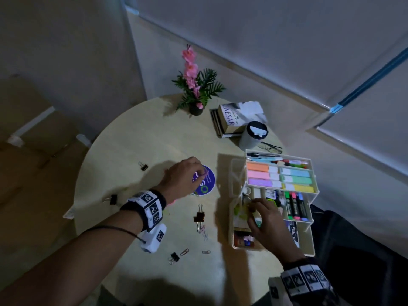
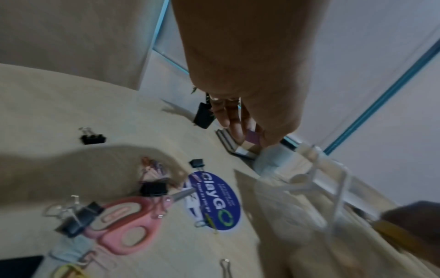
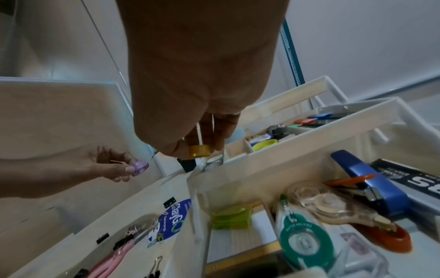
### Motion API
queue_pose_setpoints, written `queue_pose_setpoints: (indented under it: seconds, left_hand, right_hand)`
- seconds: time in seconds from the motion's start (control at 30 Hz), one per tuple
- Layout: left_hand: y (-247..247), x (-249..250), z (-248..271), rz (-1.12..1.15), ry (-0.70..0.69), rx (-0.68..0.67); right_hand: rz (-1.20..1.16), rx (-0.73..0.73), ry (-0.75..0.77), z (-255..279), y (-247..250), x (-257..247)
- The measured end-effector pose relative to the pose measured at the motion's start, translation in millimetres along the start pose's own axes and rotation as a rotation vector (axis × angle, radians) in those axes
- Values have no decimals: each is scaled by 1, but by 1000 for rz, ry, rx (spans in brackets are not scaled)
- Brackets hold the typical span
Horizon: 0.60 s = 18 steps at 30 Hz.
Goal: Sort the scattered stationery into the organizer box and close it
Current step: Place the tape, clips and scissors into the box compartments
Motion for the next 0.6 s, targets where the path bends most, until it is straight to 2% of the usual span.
queue_pose_setpoints:
  seconds: [0.17,0.27,0.37,0.47,0.6]
  left_hand:
    - [-10,63,26,15,-83,-61]
    - [-25,82,40,22,-80,-125]
    - [-42,97,50,32,-75,-135]
    - [-59,107,52,61,-73,-142]
    - [-70,125,49,70,-76,-128]
  right_hand:
    - [125,-49,71,-1,6,22]
    - [178,-116,111,-5,7,25]
    - [222,-154,115,-12,7,31]
    - [208,-123,124,-20,9,36]
    - [111,0,125,-30,6,40]
Point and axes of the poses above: each hand's wrist, its own z-axis away from the middle knuckle, its own y-axis out of the back of the hand, x = y × z, the point moved 1 cm from there along -z, towards the middle knuckle, and after that the axes turned 8 degrees about -x, right-handed, at the moved point
